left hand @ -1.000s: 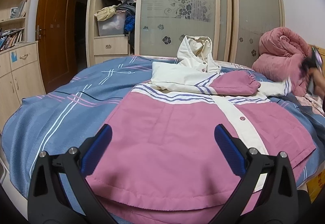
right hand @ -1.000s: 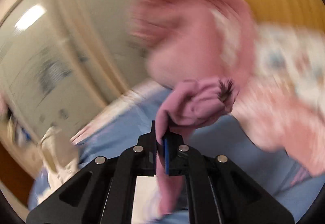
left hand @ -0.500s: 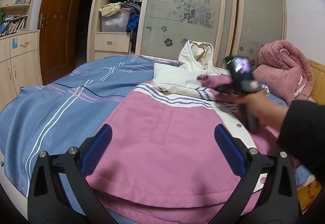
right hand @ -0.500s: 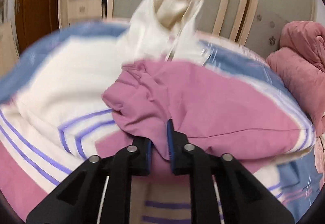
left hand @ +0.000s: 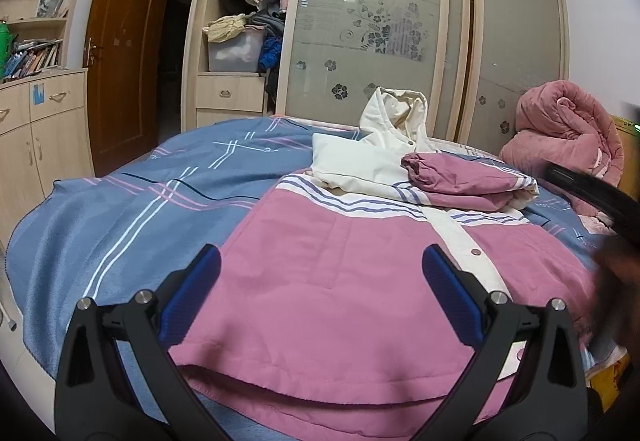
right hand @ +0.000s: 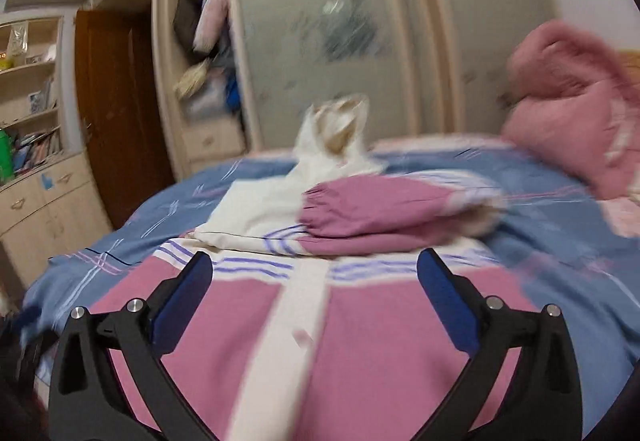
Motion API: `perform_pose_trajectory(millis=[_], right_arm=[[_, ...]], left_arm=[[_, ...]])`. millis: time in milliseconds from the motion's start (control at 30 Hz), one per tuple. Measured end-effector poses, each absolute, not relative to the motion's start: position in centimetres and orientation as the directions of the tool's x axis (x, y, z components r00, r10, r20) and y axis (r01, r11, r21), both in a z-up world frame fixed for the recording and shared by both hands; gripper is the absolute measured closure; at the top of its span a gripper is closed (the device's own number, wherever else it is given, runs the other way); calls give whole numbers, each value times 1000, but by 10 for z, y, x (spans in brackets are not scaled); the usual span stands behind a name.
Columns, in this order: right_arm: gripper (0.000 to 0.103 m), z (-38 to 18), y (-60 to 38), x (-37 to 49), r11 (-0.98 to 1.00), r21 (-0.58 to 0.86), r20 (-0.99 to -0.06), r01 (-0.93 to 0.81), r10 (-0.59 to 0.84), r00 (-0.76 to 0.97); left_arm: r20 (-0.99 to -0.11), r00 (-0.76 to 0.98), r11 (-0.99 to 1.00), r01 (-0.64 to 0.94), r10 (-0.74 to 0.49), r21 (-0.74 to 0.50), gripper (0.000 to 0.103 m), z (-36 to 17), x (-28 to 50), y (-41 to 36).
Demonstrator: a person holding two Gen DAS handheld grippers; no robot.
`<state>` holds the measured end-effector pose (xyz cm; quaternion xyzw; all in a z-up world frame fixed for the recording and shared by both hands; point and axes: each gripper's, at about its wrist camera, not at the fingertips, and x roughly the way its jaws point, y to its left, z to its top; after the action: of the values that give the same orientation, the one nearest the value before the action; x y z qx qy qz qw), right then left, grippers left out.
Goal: Fold large clothes
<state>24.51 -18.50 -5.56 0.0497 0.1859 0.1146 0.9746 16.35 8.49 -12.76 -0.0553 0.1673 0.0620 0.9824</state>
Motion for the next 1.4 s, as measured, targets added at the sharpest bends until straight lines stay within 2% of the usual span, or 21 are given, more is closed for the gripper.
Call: perform_pose_trajectory(millis=[200,400,567,767,1400], right_arm=[[1,-77,-213,147,1000,-3,-301,-30,28,953],[1,-77,-226,139,998,-54,-318,11,-28,948],[1,-83,-245,136,999,-39,-353,20,-33,935],[1,-85,-261,137,999,28,-341,29,-17,940],[1,-85,-263,136,999,39,-348,24,-9,937]], left_arm=[[-341,934,986,-144,107,-86,2,-128,166,78],[-318,939,990,-138,132,2,2,-128,164,54],[-311,938,987,-155,156,26,2,-128,162,50],[-320,933,985,-172,165,7,2,-128,162,56],[-309,935,984,-172,174,34,2,-126,160,52]])
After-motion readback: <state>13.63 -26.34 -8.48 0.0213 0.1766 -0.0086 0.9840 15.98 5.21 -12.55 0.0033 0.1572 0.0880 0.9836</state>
